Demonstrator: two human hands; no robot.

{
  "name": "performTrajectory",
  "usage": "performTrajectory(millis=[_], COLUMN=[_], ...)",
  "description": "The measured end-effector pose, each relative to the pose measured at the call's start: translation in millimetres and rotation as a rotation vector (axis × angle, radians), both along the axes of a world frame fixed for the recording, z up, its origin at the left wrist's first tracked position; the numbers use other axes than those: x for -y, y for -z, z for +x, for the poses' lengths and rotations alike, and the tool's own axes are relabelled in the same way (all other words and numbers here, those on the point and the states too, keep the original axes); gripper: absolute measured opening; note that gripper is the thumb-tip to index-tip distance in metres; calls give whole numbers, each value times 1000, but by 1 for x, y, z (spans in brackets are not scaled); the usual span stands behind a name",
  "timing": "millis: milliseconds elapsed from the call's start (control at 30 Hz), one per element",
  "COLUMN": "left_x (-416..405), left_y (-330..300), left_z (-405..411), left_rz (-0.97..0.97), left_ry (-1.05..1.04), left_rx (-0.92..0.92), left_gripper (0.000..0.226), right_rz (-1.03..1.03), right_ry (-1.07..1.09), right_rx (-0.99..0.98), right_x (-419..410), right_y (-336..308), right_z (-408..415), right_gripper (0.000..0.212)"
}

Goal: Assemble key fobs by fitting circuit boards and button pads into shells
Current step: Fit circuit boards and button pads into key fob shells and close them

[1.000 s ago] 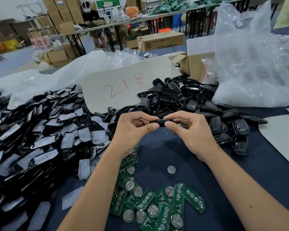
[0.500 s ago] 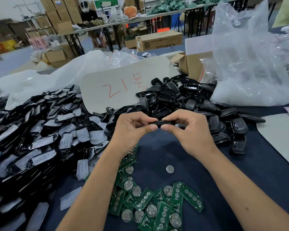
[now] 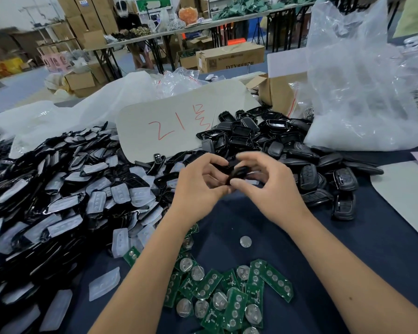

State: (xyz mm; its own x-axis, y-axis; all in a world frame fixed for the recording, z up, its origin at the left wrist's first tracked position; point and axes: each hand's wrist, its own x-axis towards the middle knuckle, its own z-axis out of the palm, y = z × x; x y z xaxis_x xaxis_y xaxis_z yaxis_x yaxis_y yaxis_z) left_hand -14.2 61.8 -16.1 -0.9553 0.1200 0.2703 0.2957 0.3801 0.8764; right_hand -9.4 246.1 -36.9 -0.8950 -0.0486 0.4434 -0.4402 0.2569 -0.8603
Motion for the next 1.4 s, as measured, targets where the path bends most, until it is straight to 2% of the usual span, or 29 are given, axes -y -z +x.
performTrajectory(millis=[67,133,167,233,300,467,633,833,967,1100,1233,1300,1400], left_x=[-3,-6,-6,-7,-7,-8,-8,-9,-8,-9,-8,-10,-14], left_y=[0,0,0,0,0,1,2,1,1,1,1,-1,-3], left_z=[2,3,3,4,4,2,3,2,2,1,2,3,3], left_rz=[208,436,528,651,700,722,720,738,732,735,743,725,654], left_ry=[-22,0,27,94,140,175,192,177,167,148,147,101,45], left_rx=[168,322,382,463,513,542,550,549,560,566,586,550,430], left_gripper=[51,43,38,39,53,48,46,47,35,34,16,19,31], right_rz=[-135,-169,-173,-158,-172,-313,-346,-449,-445,-441,-394,-368,-481], right_ry=[14,18,-7,-61,-97,-114,-105,-122,-90,-61,38,112,168], right_rx=[130,186,207,227,241,326,373,404,393,389,356,343,358], right_x=[1,0,0,3,6,7,6,12,16,17,17,18,18], right_y=[2,5,5,8,9,9,7,2,1,2,5,6,4], right_z=[-3,-6,-6,-5,-4,-6,-5,-3,0,0,0,0,0], right_gripper=[37,14,9,23,28,31,39,39,44,43,53,52,44])
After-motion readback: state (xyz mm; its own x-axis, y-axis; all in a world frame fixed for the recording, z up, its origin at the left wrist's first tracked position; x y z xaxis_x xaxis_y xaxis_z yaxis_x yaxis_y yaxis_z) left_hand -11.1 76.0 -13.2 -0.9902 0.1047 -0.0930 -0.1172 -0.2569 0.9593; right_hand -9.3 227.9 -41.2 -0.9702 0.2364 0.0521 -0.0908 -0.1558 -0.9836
